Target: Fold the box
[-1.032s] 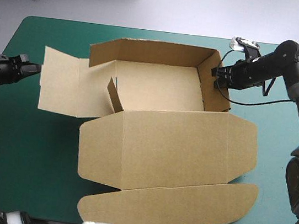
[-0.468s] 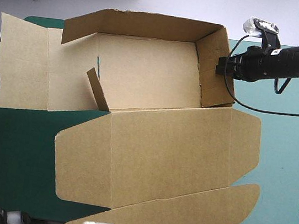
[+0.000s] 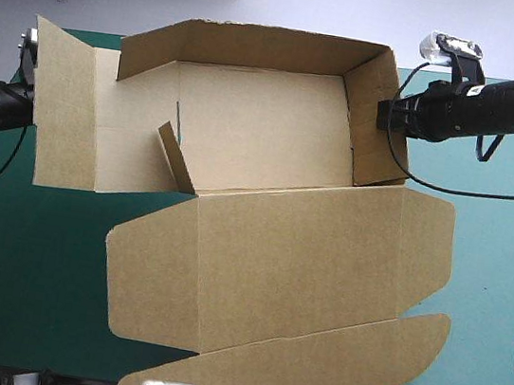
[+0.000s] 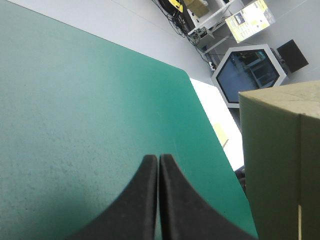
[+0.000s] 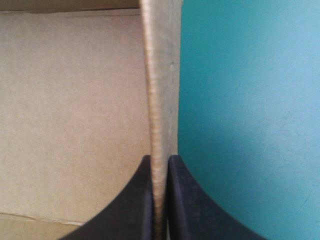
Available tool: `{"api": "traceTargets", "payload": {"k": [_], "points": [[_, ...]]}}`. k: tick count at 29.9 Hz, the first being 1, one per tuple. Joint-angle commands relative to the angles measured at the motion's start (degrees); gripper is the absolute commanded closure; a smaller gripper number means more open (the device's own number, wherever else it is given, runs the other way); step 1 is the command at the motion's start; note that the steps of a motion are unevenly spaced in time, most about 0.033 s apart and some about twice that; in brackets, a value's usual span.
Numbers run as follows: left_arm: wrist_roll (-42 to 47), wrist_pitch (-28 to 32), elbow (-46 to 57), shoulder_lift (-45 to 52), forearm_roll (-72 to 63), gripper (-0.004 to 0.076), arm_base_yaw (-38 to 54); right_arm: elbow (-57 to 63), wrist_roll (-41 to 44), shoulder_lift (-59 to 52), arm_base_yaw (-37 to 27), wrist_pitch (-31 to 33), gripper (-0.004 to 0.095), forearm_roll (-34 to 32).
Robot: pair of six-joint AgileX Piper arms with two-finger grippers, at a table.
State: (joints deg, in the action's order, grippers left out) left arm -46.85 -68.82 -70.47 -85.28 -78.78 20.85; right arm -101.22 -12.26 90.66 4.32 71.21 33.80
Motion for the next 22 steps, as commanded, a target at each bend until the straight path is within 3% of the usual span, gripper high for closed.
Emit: {"api": "traceTargets", "payload": {"k": [1, 22], "points": [[1.1, -5.6, -1.7, 4.2, -3.0, 0.0726, -0.8, -1.7, 0.8, -2.4, 0.3, -3.4, 0.0924, 2.3], [2.9, -5.3, -1.7, 11.9, -3.3, 0.0727, -4.6, -1.6, 2.0, -2.2, 0.3, -6.9, 0.0925, -1.1]]}}
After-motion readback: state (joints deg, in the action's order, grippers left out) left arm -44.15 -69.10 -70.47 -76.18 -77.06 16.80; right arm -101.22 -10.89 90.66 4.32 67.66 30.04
